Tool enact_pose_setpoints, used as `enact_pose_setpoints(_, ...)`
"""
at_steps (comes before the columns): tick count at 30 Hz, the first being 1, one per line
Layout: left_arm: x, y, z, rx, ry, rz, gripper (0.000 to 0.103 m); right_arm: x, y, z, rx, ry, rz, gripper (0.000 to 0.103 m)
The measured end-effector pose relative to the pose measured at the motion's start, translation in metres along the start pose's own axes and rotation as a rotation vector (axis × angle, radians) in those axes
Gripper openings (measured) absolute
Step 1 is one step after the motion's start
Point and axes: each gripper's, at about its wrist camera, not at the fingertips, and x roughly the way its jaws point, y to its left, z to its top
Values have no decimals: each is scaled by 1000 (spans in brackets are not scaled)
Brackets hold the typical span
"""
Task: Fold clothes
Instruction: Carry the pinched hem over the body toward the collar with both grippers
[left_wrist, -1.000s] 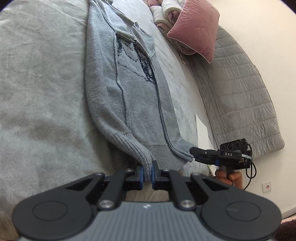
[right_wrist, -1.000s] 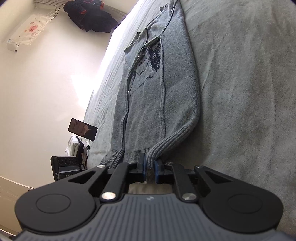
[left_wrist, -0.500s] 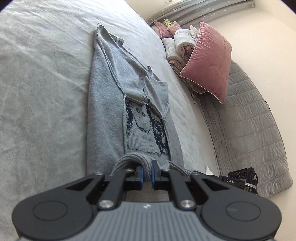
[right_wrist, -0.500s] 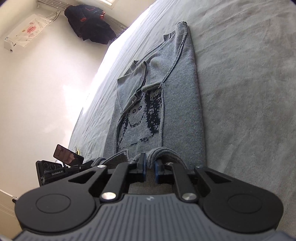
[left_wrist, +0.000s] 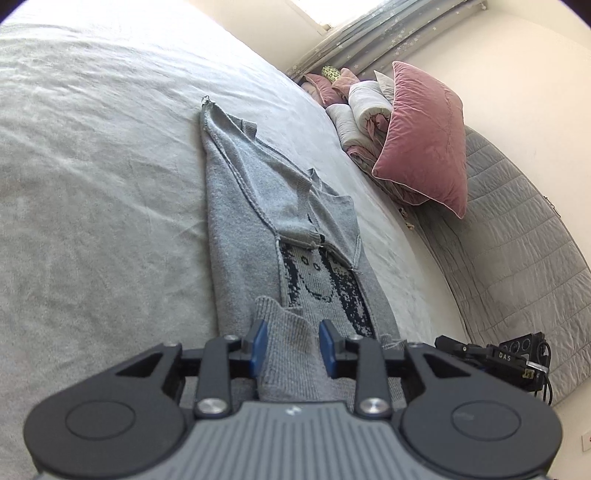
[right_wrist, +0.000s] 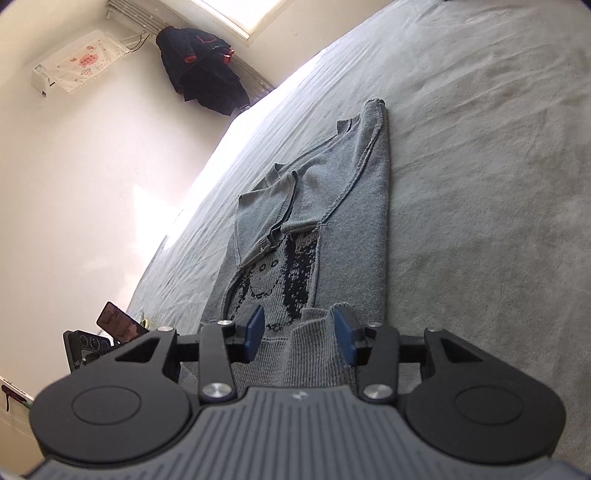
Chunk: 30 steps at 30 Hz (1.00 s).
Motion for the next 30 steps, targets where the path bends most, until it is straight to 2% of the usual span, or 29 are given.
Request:
enact_pose_setpoints(6, 8, -1, -2, 49, 20, 57, 34, 19, 5, -8, -97, 56, -99, 46)
enact_pose_setpoints(10, 14, -5, -4, 74, 35, 61, 32, 27, 7, -12, -117, 66, -112, 42)
enact_pose_setpoints(13, 17, -8, -5, 92, 39, 65, 32, 32, 9, -16, -129, 70, -116, 33)
enact_pose_setpoints(17, 20, -11, -7, 106, 42, 75, 21, 35, 7, -18, -112, 65, -112, 20)
enact_pose_setpoints(21, 21, -9, -7, 93, 40, 80, 17, 35, 10, -19, -119, 65, -116, 19)
enact_pose_setpoints(26, 21, -11, -8, 107, 45, 86, 17, 35, 9, -19, -108, 66, -120, 19)
enact_pose_setpoints(30, 21, -13, -8, 117, 47, 92, 17, 35, 11, -19, -104, 73, -114, 25)
